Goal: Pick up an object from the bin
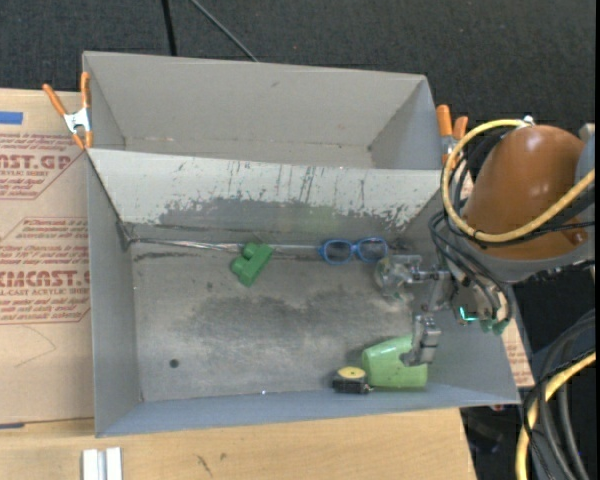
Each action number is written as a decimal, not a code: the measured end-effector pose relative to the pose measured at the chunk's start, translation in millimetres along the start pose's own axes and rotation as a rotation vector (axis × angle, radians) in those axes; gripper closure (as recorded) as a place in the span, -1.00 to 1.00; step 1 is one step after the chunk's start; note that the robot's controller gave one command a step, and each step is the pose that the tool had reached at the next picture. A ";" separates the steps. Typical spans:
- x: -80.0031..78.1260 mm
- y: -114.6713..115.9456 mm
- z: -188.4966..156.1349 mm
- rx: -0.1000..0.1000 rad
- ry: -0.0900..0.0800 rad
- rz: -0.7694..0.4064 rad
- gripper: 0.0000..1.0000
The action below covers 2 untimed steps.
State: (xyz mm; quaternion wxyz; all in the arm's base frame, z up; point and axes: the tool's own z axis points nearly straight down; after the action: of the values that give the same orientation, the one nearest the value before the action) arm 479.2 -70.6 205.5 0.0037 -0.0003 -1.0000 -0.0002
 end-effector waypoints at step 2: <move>-6.9 -12.0 127.5 -0.002 -0.008 -0.373 -1.00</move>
Offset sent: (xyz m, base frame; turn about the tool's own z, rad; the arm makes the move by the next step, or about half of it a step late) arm 0.0295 -0.0025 -0.1008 -0.2036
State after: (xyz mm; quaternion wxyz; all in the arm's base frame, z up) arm 485.1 -82.6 78.0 -0.0004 0.1849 -0.9828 -0.0019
